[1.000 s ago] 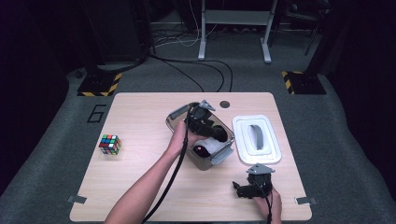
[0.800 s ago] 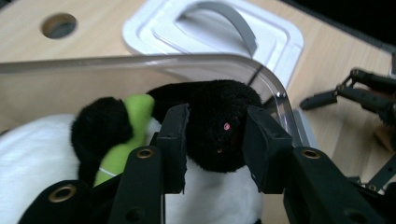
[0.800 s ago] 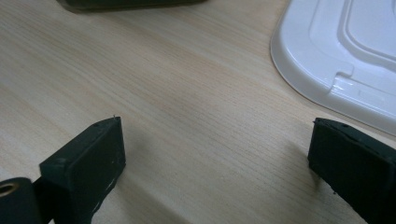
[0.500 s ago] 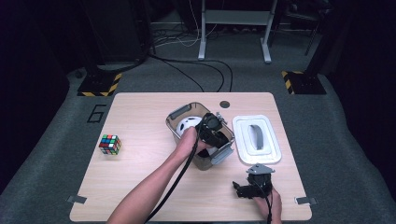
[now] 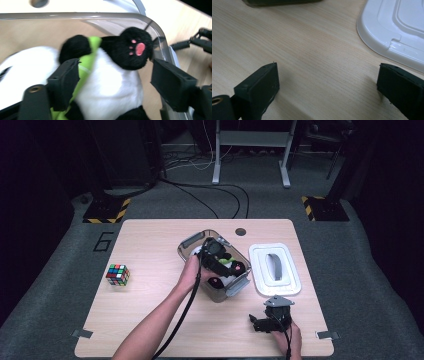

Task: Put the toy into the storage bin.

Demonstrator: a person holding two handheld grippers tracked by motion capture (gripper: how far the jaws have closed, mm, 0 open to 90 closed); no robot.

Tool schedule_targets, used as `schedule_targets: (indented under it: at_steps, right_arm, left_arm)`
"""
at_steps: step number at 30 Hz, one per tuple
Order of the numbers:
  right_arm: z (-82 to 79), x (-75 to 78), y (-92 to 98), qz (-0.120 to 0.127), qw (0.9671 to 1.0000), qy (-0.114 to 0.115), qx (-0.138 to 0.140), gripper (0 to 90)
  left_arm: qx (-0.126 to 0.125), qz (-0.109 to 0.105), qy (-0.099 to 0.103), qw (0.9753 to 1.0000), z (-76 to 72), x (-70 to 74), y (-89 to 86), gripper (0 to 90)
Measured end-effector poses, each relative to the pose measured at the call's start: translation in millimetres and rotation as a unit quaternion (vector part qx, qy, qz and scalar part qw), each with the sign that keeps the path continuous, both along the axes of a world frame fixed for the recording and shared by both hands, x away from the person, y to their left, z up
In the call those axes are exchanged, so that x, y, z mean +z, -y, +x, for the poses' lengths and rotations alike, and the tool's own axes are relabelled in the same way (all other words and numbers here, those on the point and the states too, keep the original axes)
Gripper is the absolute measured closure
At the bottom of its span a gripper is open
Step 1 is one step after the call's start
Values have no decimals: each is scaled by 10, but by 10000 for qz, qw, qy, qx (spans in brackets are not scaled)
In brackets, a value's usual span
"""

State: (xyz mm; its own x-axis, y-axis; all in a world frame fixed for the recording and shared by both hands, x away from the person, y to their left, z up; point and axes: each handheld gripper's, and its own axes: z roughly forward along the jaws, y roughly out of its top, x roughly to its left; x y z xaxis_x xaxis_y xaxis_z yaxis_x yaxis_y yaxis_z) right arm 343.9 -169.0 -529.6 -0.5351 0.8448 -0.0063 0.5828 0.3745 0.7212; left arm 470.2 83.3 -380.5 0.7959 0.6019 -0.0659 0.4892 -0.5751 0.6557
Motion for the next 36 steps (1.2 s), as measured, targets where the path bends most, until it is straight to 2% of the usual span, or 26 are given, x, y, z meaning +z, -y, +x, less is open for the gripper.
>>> schedule_targets:
  at_steps: [2, 3, 4, 5, 6, 7, 8, 10, 14, 16, 19, 22, 27, 28, 29, 32, 34, 35, 36]
  right_arm:
    - [-1, 1, -2, 20, 10000, -10, -2, 36]
    - [1, -1, 3, -9, 10000, 7, 19, 36]
    - [1, -1, 3, -9, 10000, 7, 19, 36]
    - [1, -1, 4, -10, 10000, 11, 25, 36]
    - [-1, 1, 1, 15, 10000, -7, 1, 40]
    - [0, 1, 2, 12, 10000, -4, 4, 41]
    - [0, 1, 2, 11, 10000, -5, 0, 41]
    - [1, 2, 3, 7, 10000, 1, 2, 41]
    - [3, 3, 5, 3, 10000, -3, 12, 41]
    - [4, 3, 5, 3, 10000, -2, 13, 41]
    - [6, 4, 6, -5, 10000, -15, 2, 41]
    - [5, 5, 5, 7, 10000, -22, 5, 41]
    - [4, 4, 6, 5, 10000, -13, -25, 44]
    - [3, 4, 6, 6, 10000, -16, -28, 44]
    - [3, 4, 6, 6, 10000, -16, -28, 44]
    - [3, 4, 6, 5, 10000, -14, -27, 44]
    - [4, 4, 6, 6, 10000, -12, -27, 44]
    - [4, 4, 5, 6, 10000, -11, -27, 44]
    - [4, 4, 5, 6, 10000, -11, -27, 44]
  left_arm:
    - [134, -177, 69, 9997, -24, 47, -131, 170]
    - [250, -341, 103, 9991, -52, 79, -253, 152]
    - [250, -341, 103, 9991, -52, 79, -253, 149]
    - [286, -355, 176, 9988, -67, 96, -327, 149]
    - [355, -468, 261, 9979, -108, 116, -469, 136]
    - [418, -535, 281, 9973, -139, 119, -536, 132]
    - [418, -535, 281, 9973, -139, 119, -536, 125]
    - [503, -626, 400, 9960, -206, 113, -687, 116]
    - [751, -745, 473, 9933, -336, 36, -928, 85]
    - [838, -699, 544, 9925, -400, -15, -1037, 82]
    - [1012, -661, 543, 9912, -494, -117, -1191, 71]
    - [1093, -689, 551, 9901, -530, -164, -1264, 70]
    - [1340, -760, 608, 9862, -603, -245, -1457, 65]
    - [1425, -758, 649, 9847, -627, -258, -1540, 62]
    - [1425, -758, 649, 9847, -627, -258, -1540, 56]
    - [1654, -803, 713, 9804, -676, -310, -1709, 42]
    - [1719, -771, 728, 9794, -691, -323, -1760, 30]
    - [1944, -840, 768, 9743, -713, -355, -1866, 21]
    - [1944, -840, 768, 9743, -713, -355, -1866, 5]
